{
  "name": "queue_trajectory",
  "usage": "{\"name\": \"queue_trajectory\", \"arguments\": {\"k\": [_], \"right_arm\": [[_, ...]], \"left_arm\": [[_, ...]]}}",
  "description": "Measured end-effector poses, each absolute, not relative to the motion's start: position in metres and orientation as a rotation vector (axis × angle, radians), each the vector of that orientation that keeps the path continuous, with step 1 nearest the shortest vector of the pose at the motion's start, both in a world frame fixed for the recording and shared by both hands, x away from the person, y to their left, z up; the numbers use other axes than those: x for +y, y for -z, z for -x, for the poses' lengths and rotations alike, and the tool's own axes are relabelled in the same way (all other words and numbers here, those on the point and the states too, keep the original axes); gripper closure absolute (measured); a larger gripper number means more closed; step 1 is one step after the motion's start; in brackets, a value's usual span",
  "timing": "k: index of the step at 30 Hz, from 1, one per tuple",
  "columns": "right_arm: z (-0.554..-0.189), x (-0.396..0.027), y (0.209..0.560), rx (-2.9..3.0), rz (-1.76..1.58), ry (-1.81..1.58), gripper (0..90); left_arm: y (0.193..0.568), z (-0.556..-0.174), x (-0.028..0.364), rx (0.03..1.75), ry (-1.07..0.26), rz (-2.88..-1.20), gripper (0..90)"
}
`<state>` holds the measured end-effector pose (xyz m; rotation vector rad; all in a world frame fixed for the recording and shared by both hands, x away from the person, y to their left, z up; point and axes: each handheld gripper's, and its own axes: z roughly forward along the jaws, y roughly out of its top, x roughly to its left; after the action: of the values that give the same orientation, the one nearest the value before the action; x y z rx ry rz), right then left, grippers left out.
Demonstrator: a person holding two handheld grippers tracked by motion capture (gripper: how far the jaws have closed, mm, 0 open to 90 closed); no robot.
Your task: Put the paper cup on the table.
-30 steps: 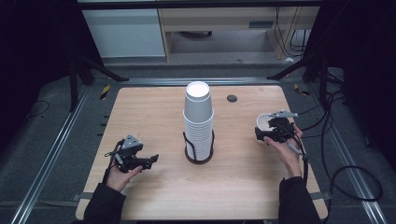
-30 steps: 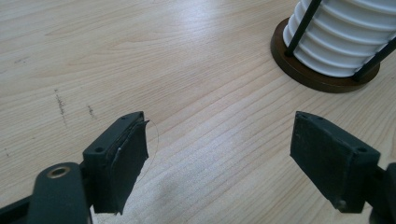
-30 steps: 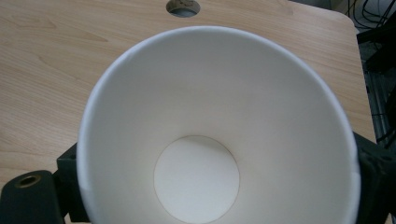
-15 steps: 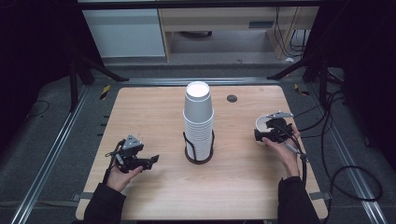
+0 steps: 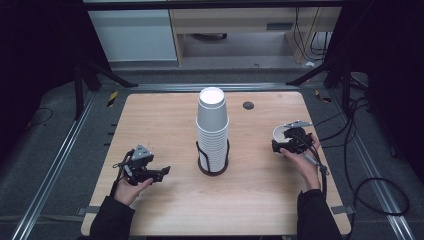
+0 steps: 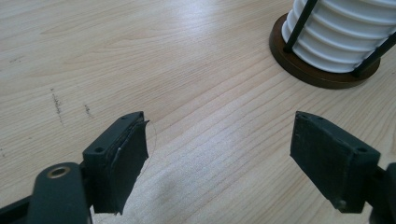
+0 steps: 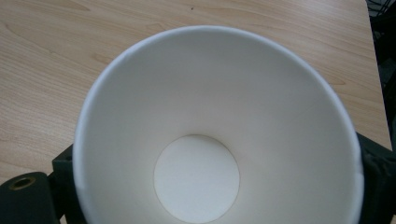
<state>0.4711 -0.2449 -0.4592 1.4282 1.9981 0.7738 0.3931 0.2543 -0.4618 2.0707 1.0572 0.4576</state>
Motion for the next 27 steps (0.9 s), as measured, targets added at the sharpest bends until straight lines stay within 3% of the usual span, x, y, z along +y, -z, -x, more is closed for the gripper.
{"name": "queue_trajectory", "arguments": {"k": [27], "right_arm": [[-0.455,-0.241,0.457,2.116,-1.395,-0.710,1.7]], "left_arm": [[0.462,-0.392,0.253,1.052,-0.458,-2.083,18.1]]}}
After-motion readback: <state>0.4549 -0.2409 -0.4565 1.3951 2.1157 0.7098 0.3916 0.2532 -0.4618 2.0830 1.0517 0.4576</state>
